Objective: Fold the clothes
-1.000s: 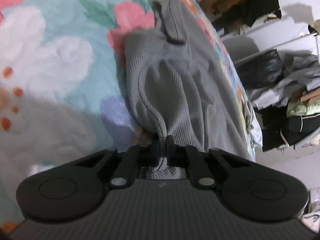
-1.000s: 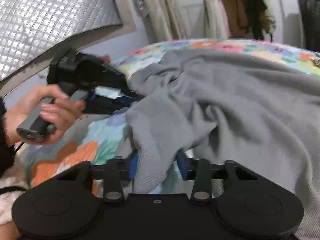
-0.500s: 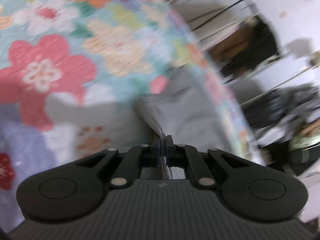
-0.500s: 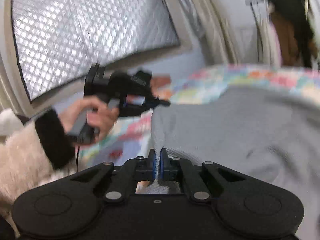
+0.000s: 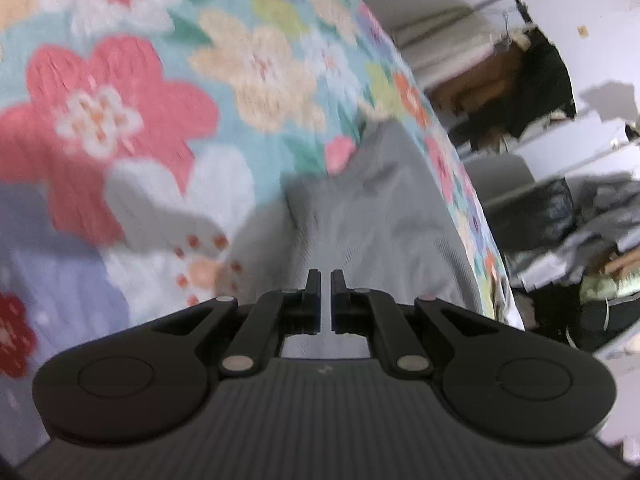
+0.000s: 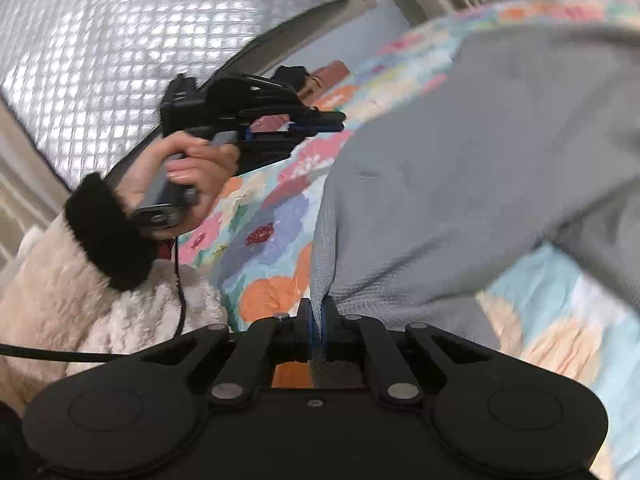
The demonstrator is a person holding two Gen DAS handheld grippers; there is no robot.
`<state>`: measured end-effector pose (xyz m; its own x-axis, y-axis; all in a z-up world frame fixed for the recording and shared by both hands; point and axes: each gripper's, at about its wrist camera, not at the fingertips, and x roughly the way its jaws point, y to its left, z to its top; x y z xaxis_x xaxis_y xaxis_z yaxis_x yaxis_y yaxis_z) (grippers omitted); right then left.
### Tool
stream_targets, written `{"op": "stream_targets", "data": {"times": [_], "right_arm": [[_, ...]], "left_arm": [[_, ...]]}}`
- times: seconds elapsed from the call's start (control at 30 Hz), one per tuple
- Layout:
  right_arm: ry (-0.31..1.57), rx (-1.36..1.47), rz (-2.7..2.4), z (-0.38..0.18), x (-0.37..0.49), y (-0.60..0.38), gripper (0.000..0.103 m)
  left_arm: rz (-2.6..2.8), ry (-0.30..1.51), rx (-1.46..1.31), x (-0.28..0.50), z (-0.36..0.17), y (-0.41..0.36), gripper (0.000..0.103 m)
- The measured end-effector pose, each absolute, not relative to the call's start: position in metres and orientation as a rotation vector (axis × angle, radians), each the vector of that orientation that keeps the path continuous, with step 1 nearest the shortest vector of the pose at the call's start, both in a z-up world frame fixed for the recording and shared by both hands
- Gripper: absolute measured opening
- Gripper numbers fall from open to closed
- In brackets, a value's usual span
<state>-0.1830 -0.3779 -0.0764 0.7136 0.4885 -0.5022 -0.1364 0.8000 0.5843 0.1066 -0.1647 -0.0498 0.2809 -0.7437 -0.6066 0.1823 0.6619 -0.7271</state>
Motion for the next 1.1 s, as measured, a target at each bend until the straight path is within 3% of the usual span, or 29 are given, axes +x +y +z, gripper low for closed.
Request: {"op": "stream_targets", "data": {"times": [0.2,0.27,0.33,0.5,0.6,0.67,0.73,0.77,0.9,1.1], "right_arm": [[0.702,0.529,0.360,-0.079,-0.184,-0.375,0.006],[0.694,0.506,0.367,-0.077,-0.183,-0.370,0.006],[0.691,0.499,0.375,-0.076,-0.183,-0.367,0.007],[0.698,0.565,0.414,-0.072,-0.187,-0.367,0.011],[0.693,0.550,0.441,-0.059,-0.193,-0.370,0.013],[0.682,0.485,0.407,-0.047,-0.200,-0.375,0.018],[0.678,0.418,0.350,-0.038,-0.205,-0.380,0.052],[0.680,0.385,0.309,-0.036,-0.206,-0.382,0.055],[0.750,0.345,0.139,-0.048,-0.203,-0.402,0.057],[0.731,0.600,0.091,-0.094,-0.183,-0.428,0.058]], "left_arm": [[-0.676,1.135,-0.366,0.088,-0.044,-0.197,0.006],[-0.674,1.153,-0.299,0.083,-0.047,-0.205,0.011],[-0.657,1.188,-0.209,0.078,-0.051,-0.213,0.030],[-0.617,1.227,-0.128,0.066,-0.057,-0.216,0.031],[-0.612,1.227,-0.174,0.059,-0.054,-0.205,0.039],[-0.612,1.246,-0.220,0.056,-0.056,-0.197,0.041],[-0.614,1.286,-0.267,0.054,-0.062,-0.193,0.041],[-0.617,1.303,-0.280,0.053,-0.065,-0.193,0.041],[-0.655,1.254,-0.222,0.046,-0.057,-0.204,0.041],[-0.741,1.189,-0.128,0.026,-0.044,-0.224,0.041]]}}
